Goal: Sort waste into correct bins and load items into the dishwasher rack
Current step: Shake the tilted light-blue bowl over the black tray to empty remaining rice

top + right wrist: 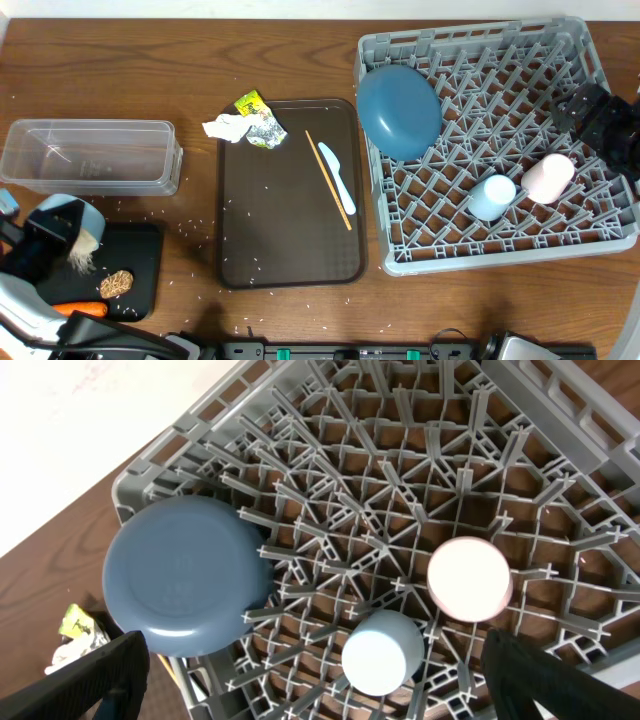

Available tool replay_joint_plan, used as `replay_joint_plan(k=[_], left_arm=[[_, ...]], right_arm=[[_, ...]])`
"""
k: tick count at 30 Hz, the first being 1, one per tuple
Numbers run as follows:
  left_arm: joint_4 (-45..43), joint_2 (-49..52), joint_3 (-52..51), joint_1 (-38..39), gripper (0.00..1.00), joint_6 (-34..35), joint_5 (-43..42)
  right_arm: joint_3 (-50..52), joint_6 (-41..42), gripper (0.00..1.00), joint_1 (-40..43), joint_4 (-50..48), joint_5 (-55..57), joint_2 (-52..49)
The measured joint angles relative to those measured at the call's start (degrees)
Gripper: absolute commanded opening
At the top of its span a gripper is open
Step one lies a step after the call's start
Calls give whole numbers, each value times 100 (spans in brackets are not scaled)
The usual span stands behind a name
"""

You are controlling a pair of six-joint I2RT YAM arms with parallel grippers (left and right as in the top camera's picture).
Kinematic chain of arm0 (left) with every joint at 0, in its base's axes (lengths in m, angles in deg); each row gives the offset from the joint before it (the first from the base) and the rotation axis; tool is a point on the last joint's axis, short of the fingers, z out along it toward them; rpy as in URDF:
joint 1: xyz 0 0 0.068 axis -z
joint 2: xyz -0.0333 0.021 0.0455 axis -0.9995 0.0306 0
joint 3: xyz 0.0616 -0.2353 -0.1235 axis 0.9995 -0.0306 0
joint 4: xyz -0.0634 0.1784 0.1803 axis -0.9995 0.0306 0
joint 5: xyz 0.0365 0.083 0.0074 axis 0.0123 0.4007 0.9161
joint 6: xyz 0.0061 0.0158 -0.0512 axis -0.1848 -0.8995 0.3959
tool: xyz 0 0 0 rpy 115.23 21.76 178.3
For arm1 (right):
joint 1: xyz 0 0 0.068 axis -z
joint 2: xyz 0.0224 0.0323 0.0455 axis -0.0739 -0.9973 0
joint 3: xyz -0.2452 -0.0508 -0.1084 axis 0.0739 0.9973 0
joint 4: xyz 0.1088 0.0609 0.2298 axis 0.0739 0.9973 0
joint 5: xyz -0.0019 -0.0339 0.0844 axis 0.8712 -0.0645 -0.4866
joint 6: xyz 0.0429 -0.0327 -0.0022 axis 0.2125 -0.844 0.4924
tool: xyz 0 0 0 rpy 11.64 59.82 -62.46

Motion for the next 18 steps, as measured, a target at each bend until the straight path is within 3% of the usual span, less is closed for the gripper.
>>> replay_joint_plan(k=[3, 9, 18], left_arm=[[-339, 7, -549, -243, 6, -522, -608], [-1252, 269, -1405, -916, 6, -905, -1707], [-1204, 525, -1482, -1626, 6, -1012, -2295]], right_arm=[[0, 0, 99, 0, -46, 2, 0], [0, -2, 99, 0, -251, -2, 0], [0, 0, 99, 0, -326, -2, 0]])
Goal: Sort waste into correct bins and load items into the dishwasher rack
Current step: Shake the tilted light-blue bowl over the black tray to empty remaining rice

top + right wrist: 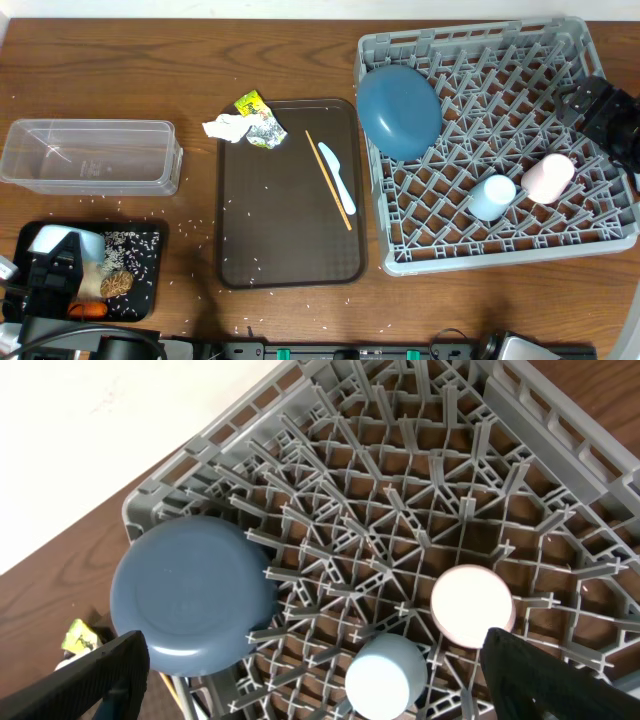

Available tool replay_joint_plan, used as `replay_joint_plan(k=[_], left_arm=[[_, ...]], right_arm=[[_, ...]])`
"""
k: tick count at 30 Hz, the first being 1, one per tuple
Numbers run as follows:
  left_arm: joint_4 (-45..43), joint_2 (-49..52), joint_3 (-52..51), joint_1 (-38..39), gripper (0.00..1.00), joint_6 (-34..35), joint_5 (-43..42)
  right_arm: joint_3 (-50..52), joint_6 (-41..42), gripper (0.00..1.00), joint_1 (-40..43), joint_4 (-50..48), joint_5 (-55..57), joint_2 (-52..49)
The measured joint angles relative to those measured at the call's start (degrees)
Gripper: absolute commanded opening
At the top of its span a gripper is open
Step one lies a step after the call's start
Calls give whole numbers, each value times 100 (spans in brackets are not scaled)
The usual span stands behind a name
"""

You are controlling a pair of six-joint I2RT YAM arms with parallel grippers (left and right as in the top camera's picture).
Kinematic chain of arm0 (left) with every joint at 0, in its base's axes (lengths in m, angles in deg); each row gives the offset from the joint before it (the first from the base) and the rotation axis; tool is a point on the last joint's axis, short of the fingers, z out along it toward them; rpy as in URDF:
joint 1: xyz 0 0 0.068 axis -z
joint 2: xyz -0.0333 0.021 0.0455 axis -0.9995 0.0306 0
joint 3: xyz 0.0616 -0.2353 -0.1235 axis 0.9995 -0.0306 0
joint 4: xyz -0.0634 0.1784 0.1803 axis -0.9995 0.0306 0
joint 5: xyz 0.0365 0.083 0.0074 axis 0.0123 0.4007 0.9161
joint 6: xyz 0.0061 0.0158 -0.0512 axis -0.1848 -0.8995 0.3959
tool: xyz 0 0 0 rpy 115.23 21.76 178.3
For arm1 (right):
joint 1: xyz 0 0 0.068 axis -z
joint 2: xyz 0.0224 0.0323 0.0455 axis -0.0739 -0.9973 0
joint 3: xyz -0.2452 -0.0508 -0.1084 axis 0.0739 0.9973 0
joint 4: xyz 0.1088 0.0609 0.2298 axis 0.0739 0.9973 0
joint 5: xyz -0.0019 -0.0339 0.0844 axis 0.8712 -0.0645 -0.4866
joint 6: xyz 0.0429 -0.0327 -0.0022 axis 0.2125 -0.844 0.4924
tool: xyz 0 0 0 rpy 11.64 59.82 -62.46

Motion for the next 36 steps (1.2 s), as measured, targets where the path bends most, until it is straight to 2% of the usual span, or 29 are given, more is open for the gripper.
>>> replay_joint_plan(k=[15, 22, 36], left_arm=[[155, 4, -61, 17, 6, -525, -111], [107, 24, -76, 192, 6, -420, 96], [122, 26, -173, 498, 6, -662, 79]], right_arm=[[0, 0, 99, 0, 0, 0, 0], [0, 0, 99, 0, 20, 0, 0], [0, 0, 99, 0, 24, 0, 0]])
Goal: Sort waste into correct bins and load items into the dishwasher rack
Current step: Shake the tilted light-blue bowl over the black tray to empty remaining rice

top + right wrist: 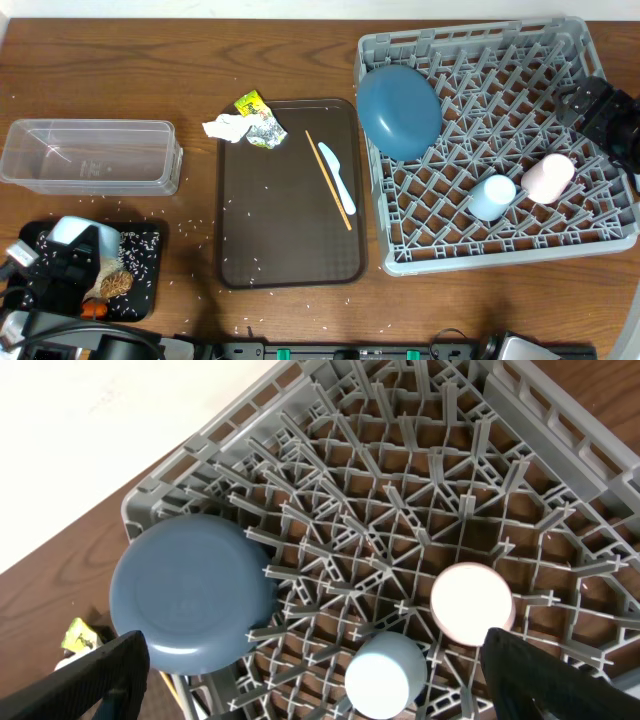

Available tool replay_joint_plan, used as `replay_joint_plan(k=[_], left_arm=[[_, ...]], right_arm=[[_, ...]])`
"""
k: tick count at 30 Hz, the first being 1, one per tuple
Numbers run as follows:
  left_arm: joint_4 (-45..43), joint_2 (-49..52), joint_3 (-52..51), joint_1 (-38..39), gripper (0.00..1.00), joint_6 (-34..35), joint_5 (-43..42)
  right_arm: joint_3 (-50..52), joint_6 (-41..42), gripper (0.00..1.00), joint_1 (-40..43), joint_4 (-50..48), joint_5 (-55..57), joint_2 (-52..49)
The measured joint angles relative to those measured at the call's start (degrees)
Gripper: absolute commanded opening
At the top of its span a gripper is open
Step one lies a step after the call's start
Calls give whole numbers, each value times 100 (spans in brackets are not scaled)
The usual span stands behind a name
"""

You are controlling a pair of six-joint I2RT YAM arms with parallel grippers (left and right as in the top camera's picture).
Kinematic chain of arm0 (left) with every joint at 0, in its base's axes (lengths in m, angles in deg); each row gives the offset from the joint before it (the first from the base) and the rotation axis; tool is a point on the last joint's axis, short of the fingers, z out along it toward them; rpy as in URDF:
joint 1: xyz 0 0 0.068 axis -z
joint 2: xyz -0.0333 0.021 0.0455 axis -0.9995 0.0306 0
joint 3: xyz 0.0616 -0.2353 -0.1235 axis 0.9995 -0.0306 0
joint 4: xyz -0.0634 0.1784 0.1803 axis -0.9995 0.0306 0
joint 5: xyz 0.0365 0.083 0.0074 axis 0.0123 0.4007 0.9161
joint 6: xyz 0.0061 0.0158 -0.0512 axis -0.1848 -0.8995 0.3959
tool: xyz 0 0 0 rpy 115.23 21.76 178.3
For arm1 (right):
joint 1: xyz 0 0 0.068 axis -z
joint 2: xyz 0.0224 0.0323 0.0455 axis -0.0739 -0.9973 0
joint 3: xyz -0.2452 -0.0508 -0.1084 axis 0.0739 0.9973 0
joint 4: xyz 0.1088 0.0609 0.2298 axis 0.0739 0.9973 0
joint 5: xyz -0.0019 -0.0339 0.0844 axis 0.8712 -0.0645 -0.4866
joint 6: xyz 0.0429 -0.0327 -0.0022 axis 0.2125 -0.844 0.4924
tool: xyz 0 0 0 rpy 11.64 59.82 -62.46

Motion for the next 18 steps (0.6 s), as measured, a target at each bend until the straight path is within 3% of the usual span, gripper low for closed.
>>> replay_joint_plan(k=[10, 18], left_arm=[[-131, -2, -4, 98, 6, 63, -4], [-588, -2, -15, 151, 6, 531, -61]], right_arm=[[0, 0, 99, 0, 20, 0, 0], [0, 0, 99, 0, 15, 0, 0]])
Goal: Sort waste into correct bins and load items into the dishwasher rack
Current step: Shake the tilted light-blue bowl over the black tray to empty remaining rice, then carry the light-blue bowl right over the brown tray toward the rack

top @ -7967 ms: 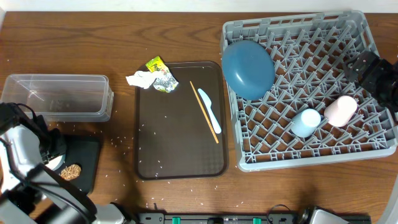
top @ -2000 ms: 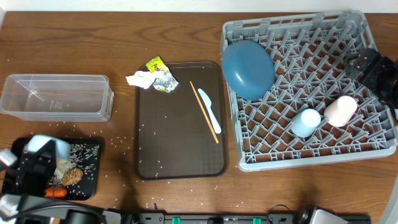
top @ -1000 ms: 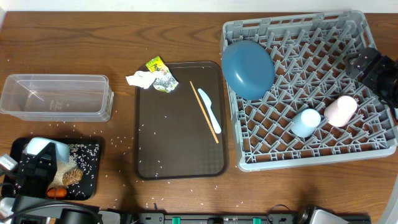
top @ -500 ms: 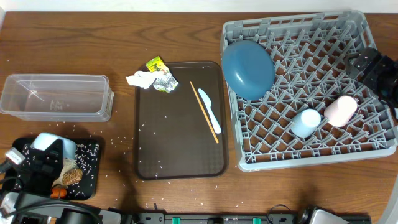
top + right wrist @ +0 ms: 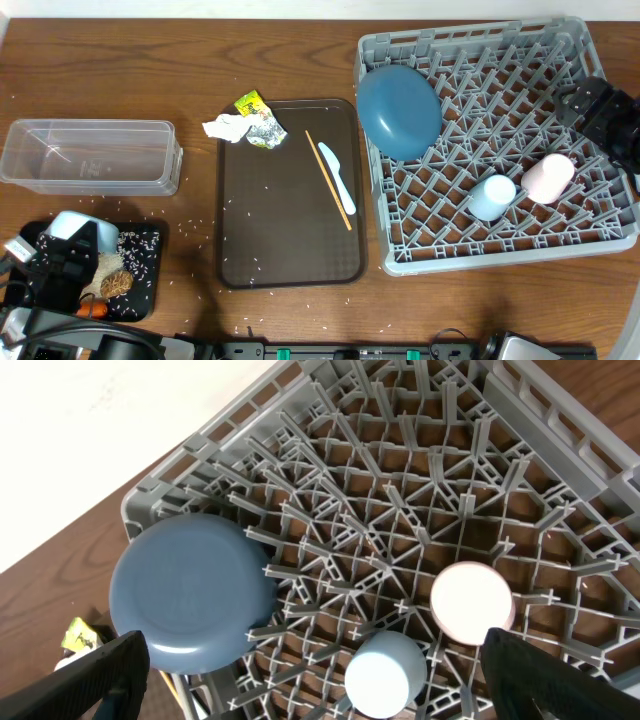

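Observation:
My left gripper (image 5: 62,268) hangs over the black waste tray (image 5: 145,295) at the lower left, shut on a light blue bowl (image 5: 75,228). Rice, a brown lump and a carrot piece lie in that tray. The grey dishwasher rack (image 5: 470,32) holds a dark blue bowl (image 5: 190,592), a light blue cup (image 5: 385,675) and a pink cup (image 5: 470,602), all upside down. My right gripper (image 5: 320,685) is open and empty above the rack's right side. On the brown serving tray (image 5: 290,240) lie a chopstick (image 5: 326,175) and a white knife (image 5: 340,182).
Crumpled wrappers (image 5: 248,122) sit at the serving tray's far left corner. A clear plastic bin (image 5: 90,155) stands at the left, behind the black tray. Loose rice grains are scattered on the wood around both trays.
My left gripper has shifted very slightly over the black tray with the bowl still in it. The right arm and everything in the rack are unchanged.
My left gripper first held the light blue bowl tipped over the black tray with rice falling out, while the right gripper stood further over the rack. Then rice lay spread in the tray and the right gripper was nearer the rack's right edge. Both have stayed about there.

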Available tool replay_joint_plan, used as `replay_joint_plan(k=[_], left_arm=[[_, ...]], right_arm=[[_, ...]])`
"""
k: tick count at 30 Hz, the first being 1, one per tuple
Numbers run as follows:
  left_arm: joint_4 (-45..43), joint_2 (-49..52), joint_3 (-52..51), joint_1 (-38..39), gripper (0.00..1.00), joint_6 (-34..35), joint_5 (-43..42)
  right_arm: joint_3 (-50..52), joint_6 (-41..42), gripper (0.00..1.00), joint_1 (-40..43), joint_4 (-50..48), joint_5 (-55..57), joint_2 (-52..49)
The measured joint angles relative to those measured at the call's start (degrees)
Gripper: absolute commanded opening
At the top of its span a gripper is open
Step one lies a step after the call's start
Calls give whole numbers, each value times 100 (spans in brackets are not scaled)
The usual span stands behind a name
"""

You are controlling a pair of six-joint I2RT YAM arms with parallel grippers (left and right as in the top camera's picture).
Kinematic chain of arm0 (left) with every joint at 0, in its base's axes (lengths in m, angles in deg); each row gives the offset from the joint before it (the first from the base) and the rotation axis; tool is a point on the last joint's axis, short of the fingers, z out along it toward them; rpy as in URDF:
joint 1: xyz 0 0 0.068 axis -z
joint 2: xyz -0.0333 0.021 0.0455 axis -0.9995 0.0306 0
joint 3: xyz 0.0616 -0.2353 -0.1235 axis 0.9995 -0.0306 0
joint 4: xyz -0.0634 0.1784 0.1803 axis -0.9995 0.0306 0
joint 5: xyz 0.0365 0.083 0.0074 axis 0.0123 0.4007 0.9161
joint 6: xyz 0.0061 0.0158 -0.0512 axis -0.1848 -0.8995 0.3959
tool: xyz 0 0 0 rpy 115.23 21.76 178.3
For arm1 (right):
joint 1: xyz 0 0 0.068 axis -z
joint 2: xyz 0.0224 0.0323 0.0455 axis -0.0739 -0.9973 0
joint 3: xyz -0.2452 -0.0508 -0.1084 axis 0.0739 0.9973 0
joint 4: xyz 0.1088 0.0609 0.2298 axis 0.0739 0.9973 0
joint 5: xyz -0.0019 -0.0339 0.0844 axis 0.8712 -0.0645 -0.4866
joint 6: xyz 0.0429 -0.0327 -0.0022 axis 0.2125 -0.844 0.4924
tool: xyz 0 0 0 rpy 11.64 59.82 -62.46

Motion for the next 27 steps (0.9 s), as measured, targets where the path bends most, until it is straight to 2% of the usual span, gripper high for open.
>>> replay_joint_plan(k=[13, 19, 24, 27], left_arm=[[44, 2, 0, 107, 6, 396, 50], [68, -57, 0, 433, 7, 831, -55], [-146, -625, 50, 1143, 6, 1213, -127], [-1027, -1032, 210, 1967, 6, 1733, -153]], right_arm=[[0, 0, 99, 0, 15, 0, 0], [0, 0, 99, 0, -52, -39, 0], [0, 2, 99, 0, -48, -61, 0], [0, 2, 99, 0, -48, -61, 0]])
